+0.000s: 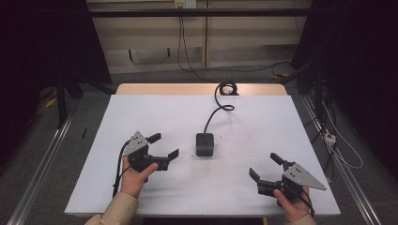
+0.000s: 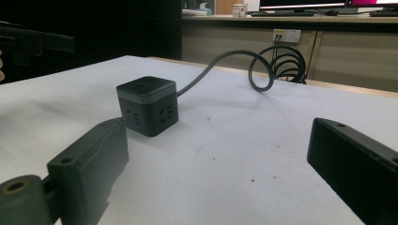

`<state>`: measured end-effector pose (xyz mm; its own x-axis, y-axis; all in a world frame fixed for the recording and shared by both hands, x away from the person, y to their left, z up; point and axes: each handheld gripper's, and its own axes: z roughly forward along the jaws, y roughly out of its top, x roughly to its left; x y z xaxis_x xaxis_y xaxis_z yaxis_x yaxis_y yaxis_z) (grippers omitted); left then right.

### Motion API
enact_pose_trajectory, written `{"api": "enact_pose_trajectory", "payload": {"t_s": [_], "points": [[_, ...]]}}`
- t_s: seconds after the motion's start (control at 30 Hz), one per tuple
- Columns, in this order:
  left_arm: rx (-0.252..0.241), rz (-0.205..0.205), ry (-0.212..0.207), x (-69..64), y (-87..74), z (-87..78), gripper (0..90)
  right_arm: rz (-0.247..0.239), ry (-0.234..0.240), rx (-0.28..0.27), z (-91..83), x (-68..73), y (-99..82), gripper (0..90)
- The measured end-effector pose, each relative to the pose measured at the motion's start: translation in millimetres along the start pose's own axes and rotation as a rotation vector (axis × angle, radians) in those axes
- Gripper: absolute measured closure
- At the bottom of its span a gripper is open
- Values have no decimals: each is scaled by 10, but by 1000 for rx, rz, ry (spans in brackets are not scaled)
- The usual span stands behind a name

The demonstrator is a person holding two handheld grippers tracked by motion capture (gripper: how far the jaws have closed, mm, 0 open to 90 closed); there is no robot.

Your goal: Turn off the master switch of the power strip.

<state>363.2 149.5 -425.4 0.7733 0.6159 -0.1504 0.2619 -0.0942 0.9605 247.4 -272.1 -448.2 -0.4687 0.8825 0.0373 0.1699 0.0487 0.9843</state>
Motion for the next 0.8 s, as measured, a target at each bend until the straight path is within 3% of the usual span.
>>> {"api": "enact_pose_trajectory", "payload": {"t_s": [0.8], "points": [[35, 10, -55, -91, 47, 291, 39, -6, 10, 6, 3, -2, 3, 53]]}}
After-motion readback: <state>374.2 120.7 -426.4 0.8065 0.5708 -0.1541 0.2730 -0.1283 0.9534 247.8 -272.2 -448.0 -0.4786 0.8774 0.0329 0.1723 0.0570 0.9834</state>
